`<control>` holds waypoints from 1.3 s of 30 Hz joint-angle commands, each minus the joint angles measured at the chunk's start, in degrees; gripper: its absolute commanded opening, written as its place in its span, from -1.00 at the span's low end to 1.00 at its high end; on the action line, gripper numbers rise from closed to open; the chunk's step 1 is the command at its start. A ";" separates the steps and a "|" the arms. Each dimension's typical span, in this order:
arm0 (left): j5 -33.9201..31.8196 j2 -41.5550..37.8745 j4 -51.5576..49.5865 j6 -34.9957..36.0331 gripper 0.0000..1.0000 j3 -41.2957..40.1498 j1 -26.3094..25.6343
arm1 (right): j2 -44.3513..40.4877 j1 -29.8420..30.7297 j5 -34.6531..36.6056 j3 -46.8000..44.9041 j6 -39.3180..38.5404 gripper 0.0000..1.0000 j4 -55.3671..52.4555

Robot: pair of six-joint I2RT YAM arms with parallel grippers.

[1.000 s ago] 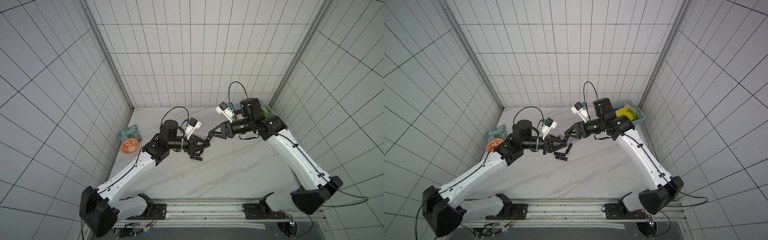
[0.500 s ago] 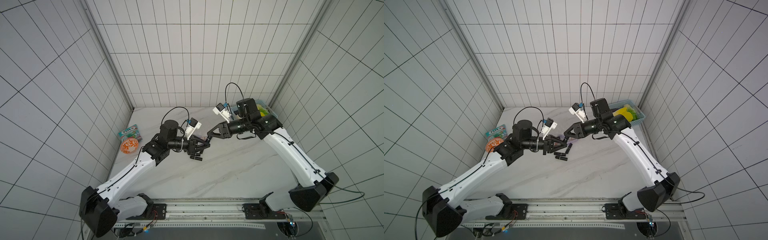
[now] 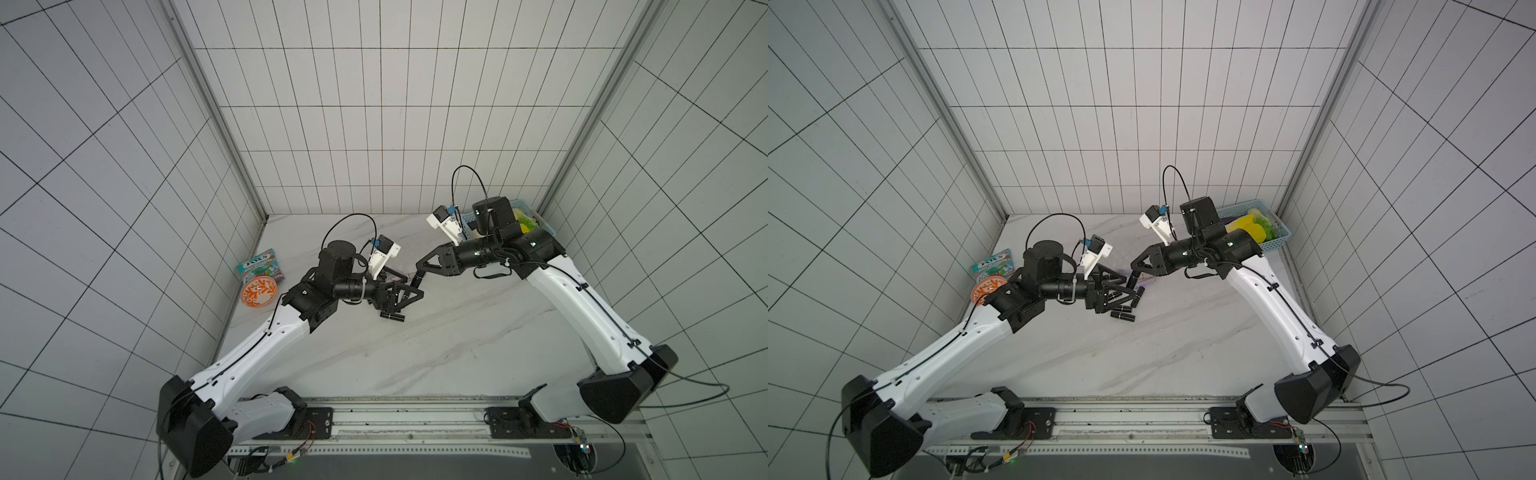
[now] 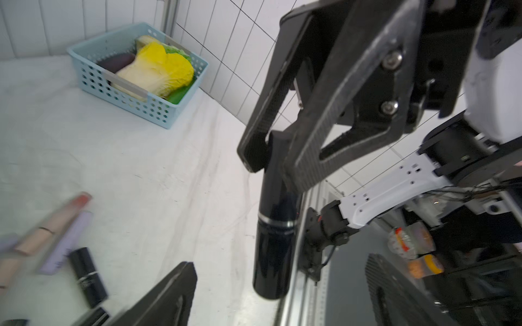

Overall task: Arrange the lipsticks in the organizer
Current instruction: Pick up the lipstick at the center of the board, then place the lipstick in the storage box.

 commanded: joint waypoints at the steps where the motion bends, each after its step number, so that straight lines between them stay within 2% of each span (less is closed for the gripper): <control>1: -13.57 -2.03 -4.24 2.58 0.97 1.74 0.22 | 1.35 -1.40 11.52 1.03 -1.89 -0.71 -0.01; 5: -23.64 -3.38 -3.38 2.06 0.97 -0.90 1.74 | 5.22 -3.42 26.16 2.00 -3.63 -0.69 2.05; 8: -27.82 -4.78 -1.40 0.32 0.96 -3.73 3.86 | 7.90 -4.37 35.58 1.76 -5.15 -0.68 7.13; 13: -31.39 -7.71 2.49 -1.96 0.92 -8.38 7.53 | 13.72 -6.20 43.04 2.74 -7.56 -0.67 15.27; 20: -36.01 -10.94 6.71 -2.25 0.90 -12.82 9.36 | 25.12 -7.55 45.65 8.56 -9.84 -0.64 21.30; 26: -37.76 -12.70 8.20 -2.16 0.88 -14.59 9.72 | 34.19 -7.61 44.56 15.27 -10.31 -0.64 21.94; 39: -37.76 -13.61 8.93 -2.25 0.87 -15.49 9.85 | 39.30 -6.95 39.48 16.13 -7.76 -0.63 24.21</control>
